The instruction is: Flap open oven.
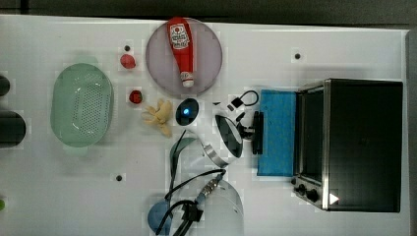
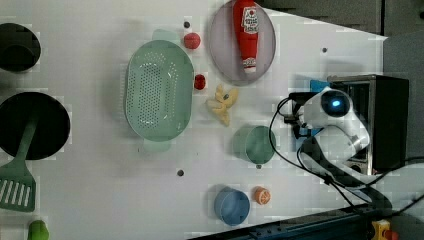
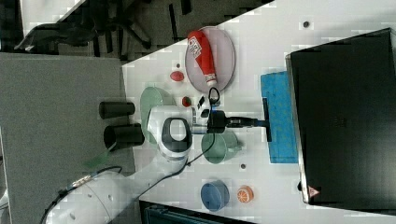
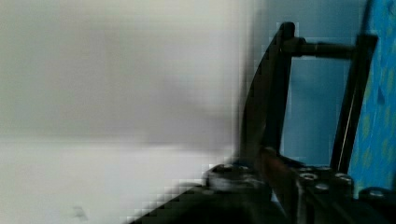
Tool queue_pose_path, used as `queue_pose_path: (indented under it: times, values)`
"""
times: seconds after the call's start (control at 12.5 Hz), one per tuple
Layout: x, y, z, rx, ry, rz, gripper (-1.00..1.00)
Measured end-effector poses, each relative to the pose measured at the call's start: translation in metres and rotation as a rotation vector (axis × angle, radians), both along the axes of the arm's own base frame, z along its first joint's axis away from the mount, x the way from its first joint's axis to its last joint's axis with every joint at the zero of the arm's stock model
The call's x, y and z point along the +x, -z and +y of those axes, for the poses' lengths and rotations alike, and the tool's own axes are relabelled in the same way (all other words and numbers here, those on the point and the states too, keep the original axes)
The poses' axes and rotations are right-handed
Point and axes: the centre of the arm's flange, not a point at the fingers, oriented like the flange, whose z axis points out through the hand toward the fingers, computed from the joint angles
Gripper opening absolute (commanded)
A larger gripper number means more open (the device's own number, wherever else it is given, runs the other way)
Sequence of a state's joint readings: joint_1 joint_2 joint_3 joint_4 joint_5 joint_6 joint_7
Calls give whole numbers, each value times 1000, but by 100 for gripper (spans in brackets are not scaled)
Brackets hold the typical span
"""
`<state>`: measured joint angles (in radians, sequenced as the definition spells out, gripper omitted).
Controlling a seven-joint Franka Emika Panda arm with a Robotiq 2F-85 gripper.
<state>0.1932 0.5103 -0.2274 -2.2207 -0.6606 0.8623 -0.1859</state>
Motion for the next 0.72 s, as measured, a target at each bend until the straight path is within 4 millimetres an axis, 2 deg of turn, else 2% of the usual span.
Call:
queue_pose_path:
  times: [0.08, 0.24, 0.32, 0.48, 0.72]
  values:
    - [5, -15, 2, 39, 67, -38, -65]
    - [21, -70, 6, 152, 227, -160, -65]
    - [30, -109, 7, 221, 318, -232, -65]
    - [44, -204, 3, 329, 483, -328, -65]
    - [43, -345, -10, 422, 612, -370, -65]
